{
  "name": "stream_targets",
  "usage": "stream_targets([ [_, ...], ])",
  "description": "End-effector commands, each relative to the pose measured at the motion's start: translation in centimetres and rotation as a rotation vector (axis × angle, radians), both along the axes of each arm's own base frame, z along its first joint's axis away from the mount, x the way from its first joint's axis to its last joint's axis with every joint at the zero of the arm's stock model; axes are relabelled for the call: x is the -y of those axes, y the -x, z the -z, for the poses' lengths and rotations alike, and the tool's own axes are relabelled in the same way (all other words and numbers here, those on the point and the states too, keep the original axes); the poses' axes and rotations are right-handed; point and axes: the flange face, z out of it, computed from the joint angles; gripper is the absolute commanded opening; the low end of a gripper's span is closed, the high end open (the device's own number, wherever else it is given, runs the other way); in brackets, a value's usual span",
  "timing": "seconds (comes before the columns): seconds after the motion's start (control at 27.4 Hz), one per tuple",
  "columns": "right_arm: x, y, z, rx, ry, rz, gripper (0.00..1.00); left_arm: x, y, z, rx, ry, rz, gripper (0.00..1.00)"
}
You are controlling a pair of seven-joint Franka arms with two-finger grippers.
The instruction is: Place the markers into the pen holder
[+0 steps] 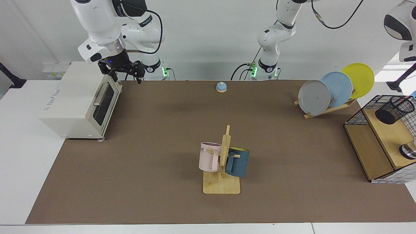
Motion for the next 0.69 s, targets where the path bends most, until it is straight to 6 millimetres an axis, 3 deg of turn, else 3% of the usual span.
stream_targets([
  [0.0,-0.2,0.2,-0.5,0.053,-0.009,0.020,1.00,-0.9,-0.1,-0.4,-0.023,-0.035,0.017,0.00],
  [0.66,-1.2,-1.1,-2.5,0.172,-0.035,0.006,1.00,-1.7,-0.7,3.1,-0.094,-0.052,0.021,0.00],
])
